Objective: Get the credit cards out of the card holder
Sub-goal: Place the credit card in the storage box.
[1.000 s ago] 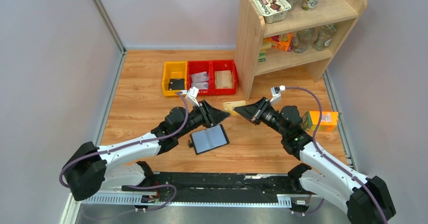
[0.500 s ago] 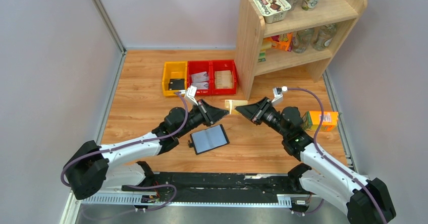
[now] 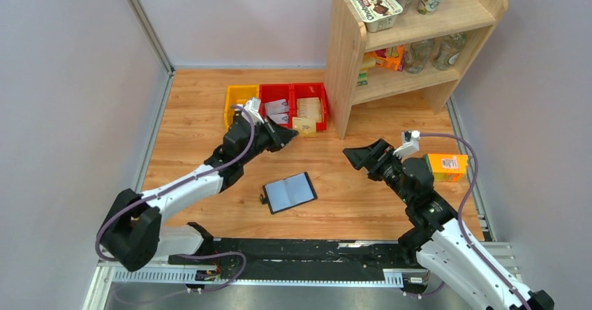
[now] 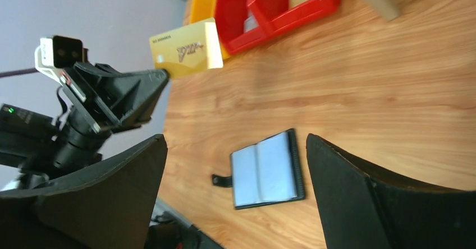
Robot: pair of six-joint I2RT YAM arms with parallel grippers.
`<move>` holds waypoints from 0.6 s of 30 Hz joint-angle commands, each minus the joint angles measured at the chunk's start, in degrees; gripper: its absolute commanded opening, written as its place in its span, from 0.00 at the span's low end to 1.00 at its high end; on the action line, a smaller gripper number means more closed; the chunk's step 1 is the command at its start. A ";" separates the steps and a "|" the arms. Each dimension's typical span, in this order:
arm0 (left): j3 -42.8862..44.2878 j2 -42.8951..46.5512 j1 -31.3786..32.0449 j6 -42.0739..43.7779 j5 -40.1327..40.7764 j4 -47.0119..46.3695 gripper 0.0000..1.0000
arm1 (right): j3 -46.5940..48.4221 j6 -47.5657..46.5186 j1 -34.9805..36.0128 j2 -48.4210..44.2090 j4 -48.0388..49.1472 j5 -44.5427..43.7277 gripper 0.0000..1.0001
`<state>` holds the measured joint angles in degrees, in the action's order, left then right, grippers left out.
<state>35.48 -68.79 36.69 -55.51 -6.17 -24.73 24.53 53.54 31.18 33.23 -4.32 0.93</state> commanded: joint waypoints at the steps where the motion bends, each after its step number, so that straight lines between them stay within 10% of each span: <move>1: 8.17 -9.13 -5.30 5.40 -4.72 2.57 0.00 | 4.29 -9.41 -0.24 -4.40 -11.05 -11.03 0.98; 18: 40.53 -43.25 -7.86 8.05 -3.85 15.06 0.01 | 6.05 -17.42 -0.33 -10.64 -17.13 -20.88 1.00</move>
<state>70.94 -109.12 28.77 -46.35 -9.98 -13.23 27.81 39.00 30.96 23.49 -20.78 -16.82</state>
